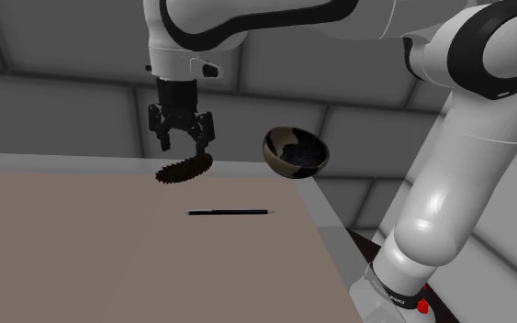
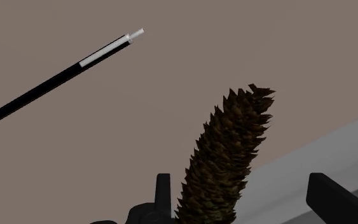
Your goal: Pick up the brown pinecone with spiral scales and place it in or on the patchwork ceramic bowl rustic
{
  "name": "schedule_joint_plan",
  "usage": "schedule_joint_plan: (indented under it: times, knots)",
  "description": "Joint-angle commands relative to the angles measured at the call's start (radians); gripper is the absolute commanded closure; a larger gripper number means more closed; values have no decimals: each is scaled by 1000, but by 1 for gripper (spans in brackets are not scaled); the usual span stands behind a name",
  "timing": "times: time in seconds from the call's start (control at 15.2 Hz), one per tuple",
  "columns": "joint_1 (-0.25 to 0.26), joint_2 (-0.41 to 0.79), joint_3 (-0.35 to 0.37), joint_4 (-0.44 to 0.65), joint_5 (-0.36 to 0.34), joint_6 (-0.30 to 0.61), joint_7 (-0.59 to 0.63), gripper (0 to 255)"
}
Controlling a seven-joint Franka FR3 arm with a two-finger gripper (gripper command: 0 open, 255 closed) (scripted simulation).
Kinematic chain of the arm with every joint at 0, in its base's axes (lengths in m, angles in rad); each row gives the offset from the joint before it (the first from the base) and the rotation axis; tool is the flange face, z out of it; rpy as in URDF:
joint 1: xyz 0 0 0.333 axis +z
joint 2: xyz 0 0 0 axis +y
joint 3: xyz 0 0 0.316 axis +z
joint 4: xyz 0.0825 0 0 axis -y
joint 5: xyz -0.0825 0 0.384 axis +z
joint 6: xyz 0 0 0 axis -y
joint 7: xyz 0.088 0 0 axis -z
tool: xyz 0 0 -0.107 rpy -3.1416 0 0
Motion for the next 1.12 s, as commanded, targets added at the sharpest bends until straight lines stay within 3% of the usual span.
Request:
schedule_joint_plan:
  times: [0.0, 0.26, 0.79, 0.86, 1.06]
  knots:
    - [1, 8, 0, -21, -4, 26, 11, 0]
    - [2, 8, 0, -82, -4, 88, 11, 0]
    - [2, 8, 0, -82, -4, 88, 11, 0]
    - [2, 8, 0, -82, -4, 88, 11, 255]
    - [2, 8, 0, -82, -4, 88, 11, 255]
